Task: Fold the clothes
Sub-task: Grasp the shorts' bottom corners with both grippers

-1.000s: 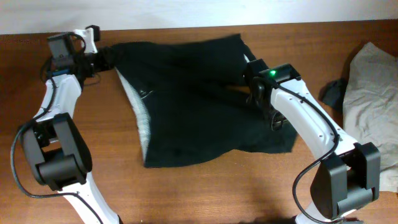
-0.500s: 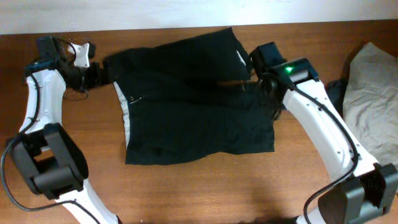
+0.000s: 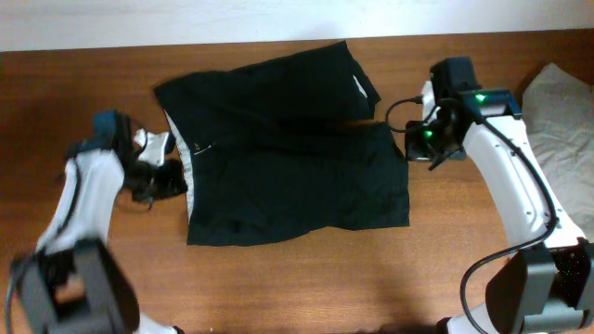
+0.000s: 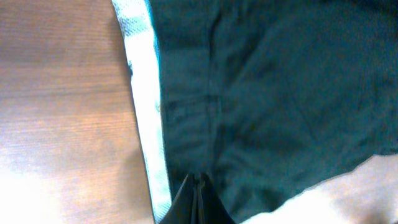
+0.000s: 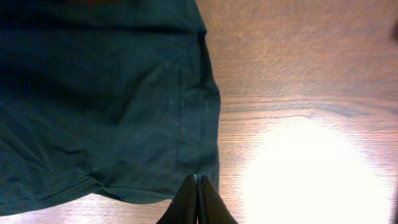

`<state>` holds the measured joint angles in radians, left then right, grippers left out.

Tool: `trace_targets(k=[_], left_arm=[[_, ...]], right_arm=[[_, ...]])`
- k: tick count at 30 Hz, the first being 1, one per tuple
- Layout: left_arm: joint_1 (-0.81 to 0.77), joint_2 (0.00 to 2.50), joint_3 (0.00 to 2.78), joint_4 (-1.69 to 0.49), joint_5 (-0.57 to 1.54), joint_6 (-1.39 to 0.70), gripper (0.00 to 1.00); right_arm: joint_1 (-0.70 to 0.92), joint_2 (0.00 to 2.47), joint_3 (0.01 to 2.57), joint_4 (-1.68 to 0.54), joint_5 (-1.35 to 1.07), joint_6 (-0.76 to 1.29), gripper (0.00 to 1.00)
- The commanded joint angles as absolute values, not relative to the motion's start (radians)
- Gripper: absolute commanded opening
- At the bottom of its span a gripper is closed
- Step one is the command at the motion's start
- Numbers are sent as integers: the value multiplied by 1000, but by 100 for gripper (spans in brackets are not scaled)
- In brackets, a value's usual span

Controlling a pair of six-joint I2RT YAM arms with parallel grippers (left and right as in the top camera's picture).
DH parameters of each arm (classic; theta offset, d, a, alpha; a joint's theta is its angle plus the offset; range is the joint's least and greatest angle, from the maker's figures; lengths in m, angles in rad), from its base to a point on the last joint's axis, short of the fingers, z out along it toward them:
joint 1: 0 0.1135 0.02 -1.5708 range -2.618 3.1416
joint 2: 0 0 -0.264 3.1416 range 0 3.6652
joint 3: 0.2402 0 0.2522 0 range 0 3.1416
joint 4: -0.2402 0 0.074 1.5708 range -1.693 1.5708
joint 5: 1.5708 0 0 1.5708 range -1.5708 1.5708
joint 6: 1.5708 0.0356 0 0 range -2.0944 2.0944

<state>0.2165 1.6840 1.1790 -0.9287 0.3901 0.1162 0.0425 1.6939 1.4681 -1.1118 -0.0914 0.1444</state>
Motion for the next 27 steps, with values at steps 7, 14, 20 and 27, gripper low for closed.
trace_targets(k=[7, 14, 20, 27], left_arm=[[219, 1359, 816, -839, 299, -10, 36], [219, 1359, 749, -823, 317, -15, 64], [219, 1366, 674, -663, 364, -15, 66], [219, 1456, 670, -574, 465, -15, 66]], right_arm=[[15, 1680, 1216, -1073, -233, 135, 4], [-68, 1661, 1188, -1073, -242, 135, 8], [-115, 1661, 1188, -1069, -262, 108, 9], [-115, 1661, 1188, -1047, -262, 108, 8]])
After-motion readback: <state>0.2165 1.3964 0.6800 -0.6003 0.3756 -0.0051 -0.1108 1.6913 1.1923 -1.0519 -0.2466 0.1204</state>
